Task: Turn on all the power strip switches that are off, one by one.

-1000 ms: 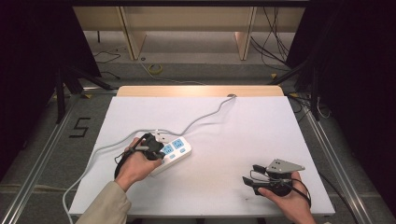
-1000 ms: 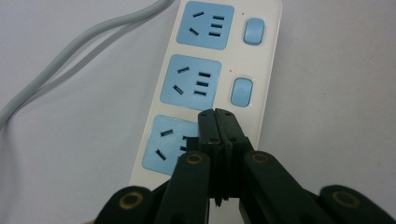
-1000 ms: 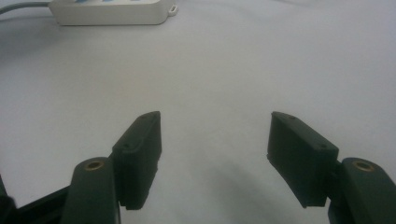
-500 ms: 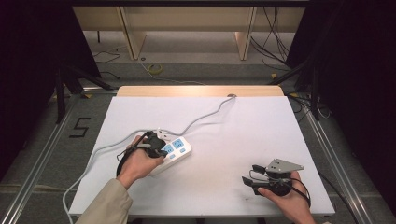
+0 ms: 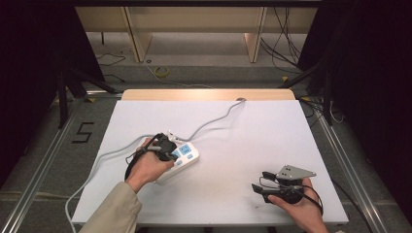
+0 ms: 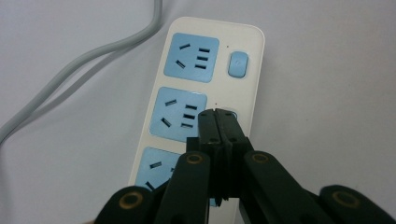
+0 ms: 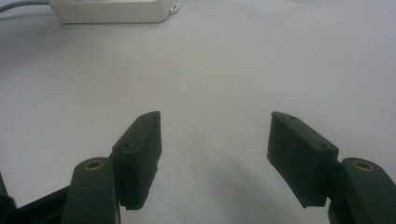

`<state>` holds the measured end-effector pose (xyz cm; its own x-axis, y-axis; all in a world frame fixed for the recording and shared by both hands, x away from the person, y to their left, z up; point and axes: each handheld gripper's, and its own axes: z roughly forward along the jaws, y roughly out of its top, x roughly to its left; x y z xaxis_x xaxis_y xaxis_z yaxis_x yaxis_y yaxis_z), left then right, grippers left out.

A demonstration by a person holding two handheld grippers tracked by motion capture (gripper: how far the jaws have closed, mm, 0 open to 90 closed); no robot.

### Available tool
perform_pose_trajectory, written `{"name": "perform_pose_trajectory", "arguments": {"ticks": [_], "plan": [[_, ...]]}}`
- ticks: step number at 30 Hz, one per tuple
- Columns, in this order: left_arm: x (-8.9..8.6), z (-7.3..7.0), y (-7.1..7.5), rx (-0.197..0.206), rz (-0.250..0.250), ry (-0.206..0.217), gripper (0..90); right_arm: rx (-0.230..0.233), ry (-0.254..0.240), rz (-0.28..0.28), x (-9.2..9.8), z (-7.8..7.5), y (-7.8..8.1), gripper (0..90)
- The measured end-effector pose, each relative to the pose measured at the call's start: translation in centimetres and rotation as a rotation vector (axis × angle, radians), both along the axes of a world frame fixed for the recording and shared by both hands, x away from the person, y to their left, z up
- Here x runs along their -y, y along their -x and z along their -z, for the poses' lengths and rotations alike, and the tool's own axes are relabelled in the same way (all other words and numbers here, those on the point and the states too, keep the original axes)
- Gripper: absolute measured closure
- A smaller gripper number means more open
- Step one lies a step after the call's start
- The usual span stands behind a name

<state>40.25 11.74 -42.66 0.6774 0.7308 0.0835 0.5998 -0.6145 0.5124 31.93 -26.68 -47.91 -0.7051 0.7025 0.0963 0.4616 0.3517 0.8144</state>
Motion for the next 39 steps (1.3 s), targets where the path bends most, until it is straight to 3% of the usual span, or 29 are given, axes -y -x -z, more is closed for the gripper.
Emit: {"name": "perform_pose_trajectory", "arguments": {"ticks": [39], "plan": [[2.0,-0.8,-1.4,-0.017,0.04,-0.037,90.0,0.002,0.003,-0.003,0.0,0.0,0.0,35.8]]}}
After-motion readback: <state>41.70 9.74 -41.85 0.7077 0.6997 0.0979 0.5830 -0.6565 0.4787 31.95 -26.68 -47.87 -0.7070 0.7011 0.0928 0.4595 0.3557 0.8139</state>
